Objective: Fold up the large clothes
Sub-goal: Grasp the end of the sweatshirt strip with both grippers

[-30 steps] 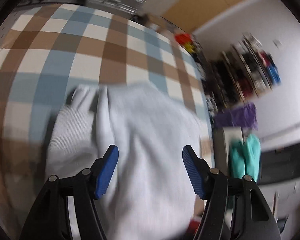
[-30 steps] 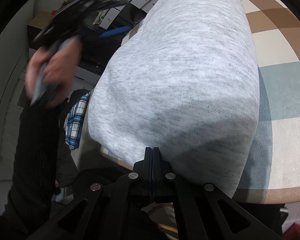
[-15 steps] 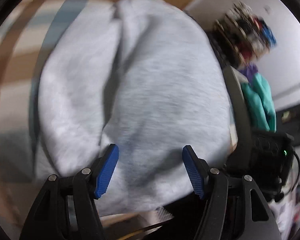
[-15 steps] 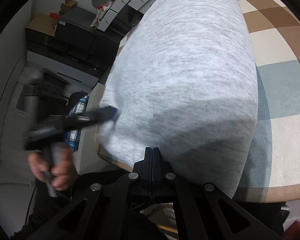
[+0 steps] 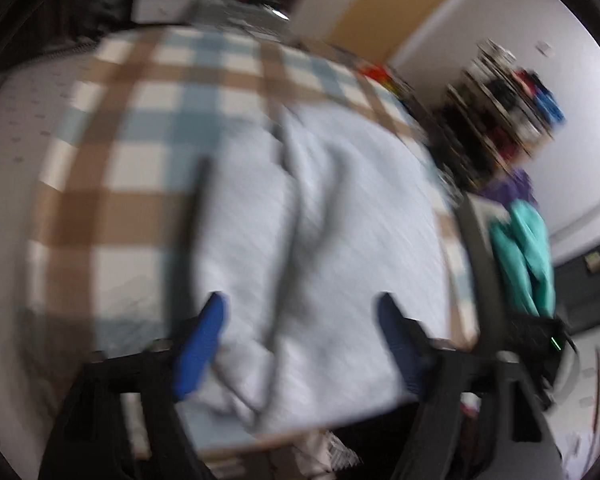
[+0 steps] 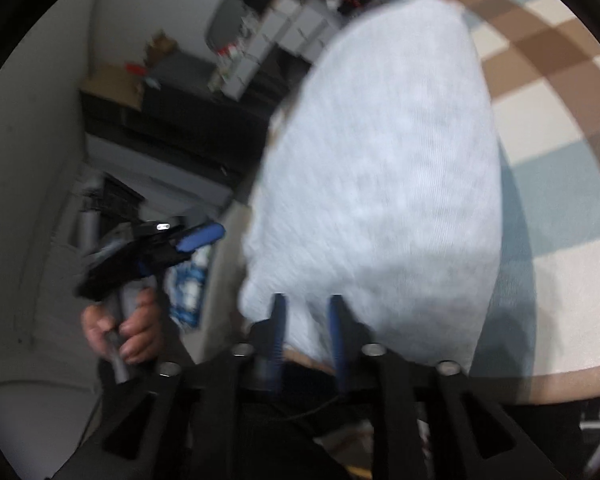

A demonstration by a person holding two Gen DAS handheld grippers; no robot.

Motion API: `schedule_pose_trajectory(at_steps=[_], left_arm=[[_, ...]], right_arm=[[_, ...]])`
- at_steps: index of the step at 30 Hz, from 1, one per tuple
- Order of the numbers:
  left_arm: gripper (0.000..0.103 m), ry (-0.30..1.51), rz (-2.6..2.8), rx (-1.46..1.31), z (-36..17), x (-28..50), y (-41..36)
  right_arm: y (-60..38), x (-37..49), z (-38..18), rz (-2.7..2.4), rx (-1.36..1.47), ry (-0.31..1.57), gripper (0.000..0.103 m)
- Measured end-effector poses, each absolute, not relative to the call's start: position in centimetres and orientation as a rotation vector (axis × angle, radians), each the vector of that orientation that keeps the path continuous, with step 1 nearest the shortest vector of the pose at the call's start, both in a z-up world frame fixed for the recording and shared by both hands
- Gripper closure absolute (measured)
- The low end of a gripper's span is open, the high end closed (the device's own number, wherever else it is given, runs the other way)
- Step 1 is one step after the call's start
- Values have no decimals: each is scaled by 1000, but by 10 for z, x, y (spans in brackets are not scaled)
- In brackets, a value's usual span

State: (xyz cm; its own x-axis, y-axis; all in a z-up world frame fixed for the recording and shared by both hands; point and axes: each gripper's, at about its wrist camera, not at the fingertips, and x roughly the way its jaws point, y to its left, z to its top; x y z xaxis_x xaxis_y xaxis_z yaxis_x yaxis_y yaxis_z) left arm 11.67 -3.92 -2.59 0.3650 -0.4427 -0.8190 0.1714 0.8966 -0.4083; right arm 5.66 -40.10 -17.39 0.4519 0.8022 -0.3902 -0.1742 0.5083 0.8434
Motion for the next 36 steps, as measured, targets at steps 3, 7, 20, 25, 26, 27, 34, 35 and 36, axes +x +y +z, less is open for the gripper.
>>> schedule_pose_trajectory(at_steps=[3,7,20,25,26,27,34,35,36], left_arm=[[11,1180,-335,-241,-50,155,-29],[12,1357,-519,-446,-87,178,-24],[1,1467,-560,-417,-105,204,-68],[2,1494,-518,-239,-101,191,-86],[2,1496,-519,-206,-101,189,-90],[2,1492,-522,-181,-100,186,-93],[16,1449,-539,-184,-95,156,-85],[16,1442,-545,-189,-95,149,-84],[16,1439,-556,-193,-95,142,-83]], right_arm=[[-424,46,-166,621,874,789,60],[-434,42,-163,507,844,742,35],[-426,57,-173,472,825,833,34],[-433,63,-182,406,829,864,34],[-433,63,-184,393,824,884,34],[-432,66,-188,391,828,907,34],[-428,72,-198,414,815,981,41],[-427,73,-196,415,787,987,41],[-426,74,-192,426,726,999,43]])
